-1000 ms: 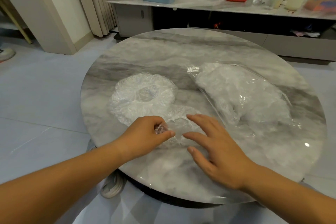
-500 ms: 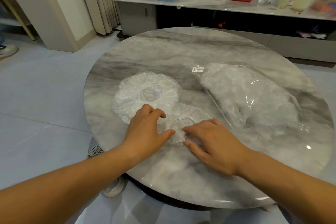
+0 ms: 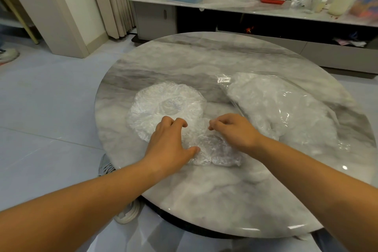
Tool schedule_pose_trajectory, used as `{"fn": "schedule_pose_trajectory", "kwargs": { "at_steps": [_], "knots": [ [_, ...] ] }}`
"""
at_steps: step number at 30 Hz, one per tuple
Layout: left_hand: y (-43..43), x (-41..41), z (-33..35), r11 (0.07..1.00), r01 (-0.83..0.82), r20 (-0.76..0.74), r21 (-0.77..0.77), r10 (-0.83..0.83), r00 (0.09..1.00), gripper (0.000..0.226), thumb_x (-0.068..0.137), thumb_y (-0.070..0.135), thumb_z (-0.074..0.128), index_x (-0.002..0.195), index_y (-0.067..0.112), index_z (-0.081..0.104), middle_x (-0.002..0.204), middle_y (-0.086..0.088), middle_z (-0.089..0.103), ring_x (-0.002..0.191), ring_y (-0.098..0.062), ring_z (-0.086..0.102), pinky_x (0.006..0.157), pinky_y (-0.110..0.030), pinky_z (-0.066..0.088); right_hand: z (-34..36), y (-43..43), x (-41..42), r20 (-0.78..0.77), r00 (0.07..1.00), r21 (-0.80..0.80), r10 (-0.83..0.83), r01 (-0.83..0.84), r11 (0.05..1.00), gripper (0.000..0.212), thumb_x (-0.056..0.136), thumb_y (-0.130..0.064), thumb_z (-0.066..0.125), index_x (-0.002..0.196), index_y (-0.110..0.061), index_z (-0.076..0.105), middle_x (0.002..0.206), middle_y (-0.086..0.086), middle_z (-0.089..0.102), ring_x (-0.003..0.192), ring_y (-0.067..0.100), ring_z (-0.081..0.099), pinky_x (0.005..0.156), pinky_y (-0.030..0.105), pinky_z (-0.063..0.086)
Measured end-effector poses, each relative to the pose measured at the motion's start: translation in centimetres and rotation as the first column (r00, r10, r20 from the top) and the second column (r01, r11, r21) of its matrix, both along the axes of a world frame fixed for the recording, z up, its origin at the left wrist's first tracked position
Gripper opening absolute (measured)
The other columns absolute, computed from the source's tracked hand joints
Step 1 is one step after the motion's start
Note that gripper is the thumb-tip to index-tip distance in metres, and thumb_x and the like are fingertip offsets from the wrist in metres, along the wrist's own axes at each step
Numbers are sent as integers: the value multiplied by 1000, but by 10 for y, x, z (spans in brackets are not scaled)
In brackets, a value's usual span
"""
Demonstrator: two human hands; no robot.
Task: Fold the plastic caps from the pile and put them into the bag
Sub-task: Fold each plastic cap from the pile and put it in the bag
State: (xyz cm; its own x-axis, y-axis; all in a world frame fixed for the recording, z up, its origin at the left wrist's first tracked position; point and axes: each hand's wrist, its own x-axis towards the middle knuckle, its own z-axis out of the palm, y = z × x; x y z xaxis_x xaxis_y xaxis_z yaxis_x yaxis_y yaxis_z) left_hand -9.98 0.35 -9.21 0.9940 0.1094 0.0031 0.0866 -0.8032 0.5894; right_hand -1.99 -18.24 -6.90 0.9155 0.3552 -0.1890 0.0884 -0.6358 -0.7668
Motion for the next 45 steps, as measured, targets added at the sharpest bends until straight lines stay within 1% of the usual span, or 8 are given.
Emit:
{"fn": "schedule_pose_trajectory", "kwargs": {
  "at_steps": [5, 10, 13, 19, 23, 27, 38, 45],
  "knots": [
    [1, -1, 0, 1000, -19, -42, -7, 18, 999, 78, 75, 54, 80, 138, 29, 41, 126, 8, 31, 124, -13, 36, 105, -31, 40, 7, 4, 7, -26, 999, 134, -43, 47, 990, 37, 96, -34, 66, 91, 2, 72, 67, 4, 56, 57, 8, 49, 51, 11, 40],
    [0, 0, 2, 1000, 5, -58, -4, -5, 998, 83, 73, 54, 82, 140, 30, 39, 130, 8, 31, 126, -12, 35, 106, -30, 39, 2, 6, 12, -22, 1000, 78, 17, -16, 997, 42, 92, -40, 71, 82, 1, 70, 90, 22, 71, 91, 36, 68, 88, 42, 56],
    [0, 2, 3, 1000, 15, -68, -3, -15, 998, 86, 73, 55, 82, 142, 31, 37, 130, 9, 30, 127, -12, 34, 106, -30, 39, 5, 7, 12, -64, 998, 60, 19, -15, 998, 37, 92, -41, 70, 85, -5, 77, 98, 19, 74, 98, 33, 68, 88, 38, 55],
    [1, 4, 3, 1000, 17, -70, -4, -17, 997, 95, 72, 55, 82, 148, 30, 30, 134, 7, 30, 130, -13, 33, 107, -29, 37, 21, 1, 4, 55, 997, 135, 49, -56, 989, 37, 100, -26, 64, 89, 8, 74, 38, -18, 49, 41, -7, 51, 47, 6, 36],
    [2, 4, 3, 1000, 26, -75, -15, -27, 997, 98, 73, 55, 81, 150, 29, 27, 137, 6, 30, 131, -14, 32, 106, -28, 36, 27, -1, -14, 291, 945, 86, 149, -181, 980, 24, 95, -33, 69, 83, -14, 79, 70, -11, 71, 72, -3, 65, 71, 19, 49],
    [6, 3, 6, 998, 34, -55, -47, -36, 998, 95, 71, 56, 83, 147, 30, 32, 135, 6, 31, 131, -14, 34, 109, -32, 38, 19, -11, -36, 546, 723, -174, 424, -397, 901, 27, 94, -40, 58, 88, -24, 79, 88, -16, 75, 88, 8, 63, 84, 32, 49],
    [21, -8, 36, 995, 99, -257, 23, -90, 962, 66, 68, 85, 59, 106, 31, 61, 93, 12, 63, 84, -4, 60, 74, -25, 49, -4, -35, -74, 302, 742, -344, 598, -500, 795, 47, 98, -54, 41, 134, -28, 59, 118, -14, 66, 103, 5, 53, 93, 29, 45],
    [9, -2, 27, 992, 77, -282, 101, -46, 958, 41, 82, 58, 72, 85, 18, 63, 71, 7, 61, 68, -10, 60, 60, -27, 46, -10, -39, -84, 315, 712, -440, 627, -476, 761, 51, 101, -57, 35, 139, -30, 53, 143, -13, 49, 122, 8, 47, 103, 33, 40]
  ]
}}
